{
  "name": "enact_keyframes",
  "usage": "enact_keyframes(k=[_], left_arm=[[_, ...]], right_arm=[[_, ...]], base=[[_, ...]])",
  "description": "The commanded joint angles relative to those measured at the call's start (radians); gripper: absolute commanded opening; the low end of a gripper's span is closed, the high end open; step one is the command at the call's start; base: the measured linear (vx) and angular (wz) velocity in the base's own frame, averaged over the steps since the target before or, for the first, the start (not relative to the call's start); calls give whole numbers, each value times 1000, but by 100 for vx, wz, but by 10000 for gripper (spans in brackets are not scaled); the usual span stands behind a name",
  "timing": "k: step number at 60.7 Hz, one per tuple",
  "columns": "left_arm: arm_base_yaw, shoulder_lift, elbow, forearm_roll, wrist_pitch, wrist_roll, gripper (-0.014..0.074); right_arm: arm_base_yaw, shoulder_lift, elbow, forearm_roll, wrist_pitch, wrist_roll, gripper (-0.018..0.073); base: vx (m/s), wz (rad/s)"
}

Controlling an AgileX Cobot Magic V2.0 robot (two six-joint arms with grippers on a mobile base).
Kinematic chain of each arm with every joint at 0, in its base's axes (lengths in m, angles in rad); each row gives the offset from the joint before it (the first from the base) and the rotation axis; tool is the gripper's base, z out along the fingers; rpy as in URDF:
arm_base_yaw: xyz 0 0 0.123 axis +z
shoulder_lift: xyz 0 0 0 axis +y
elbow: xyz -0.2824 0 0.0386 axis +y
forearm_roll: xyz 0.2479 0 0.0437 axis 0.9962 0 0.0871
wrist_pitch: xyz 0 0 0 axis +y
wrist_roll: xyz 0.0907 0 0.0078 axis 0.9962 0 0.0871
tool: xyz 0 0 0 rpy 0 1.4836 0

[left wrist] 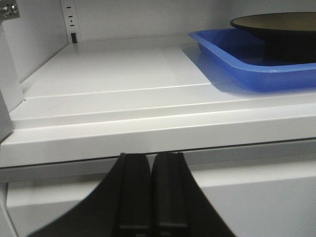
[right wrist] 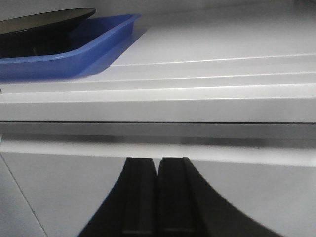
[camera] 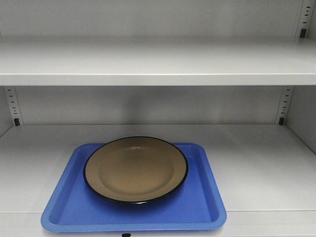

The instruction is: Place disk in tray to left cabinet

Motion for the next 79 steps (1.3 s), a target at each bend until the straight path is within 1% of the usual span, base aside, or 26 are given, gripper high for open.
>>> enact_keyframes(k=[1, 20, 37, 55, 59, 64, 69, 73, 79], left_arm=[[-3, -16, 20, -3, -87, -9, -6], [-3, -16, 20, -3, -87, -9, -6], [-3, -16, 20, -3, -87, -9, -6], [-3, -16, 20, -3, -87, -9, -6], [-3, -16, 20, -3, -87, -9, -6], [-3, -16, 20, -3, -87, -9, -6], [-3, -16, 20, -3, -87, -9, -6], [-3, -16, 20, -3, -87, -9, -6], [-3, -16, 20, -3, -87, -9, -6]], right_arm=[[-3, -15, 22, -6, -84, -13, -8], [-3, -15, 23, -5, -80, -13, -8], [-3, -15, 24, -5, -34, -13, -8], [-8, -15, 24, -6, -41, -14, -8], [-40, -15, 24, -6, -46, -14, -8], [-125, -15, 24, -5, -47, -17, -8], [-181, -15, 24, -3, -35, -17, -6], [-204, -15, 24, -3, -30, -20, -5], [-205, -15, 24, -7, -31, -28, -5]], base=[[0, 0], [0, 0], [0, 0], [0, 0], [0, 0], [0, 0], [0, 0], [0, 0], [0, 0]])
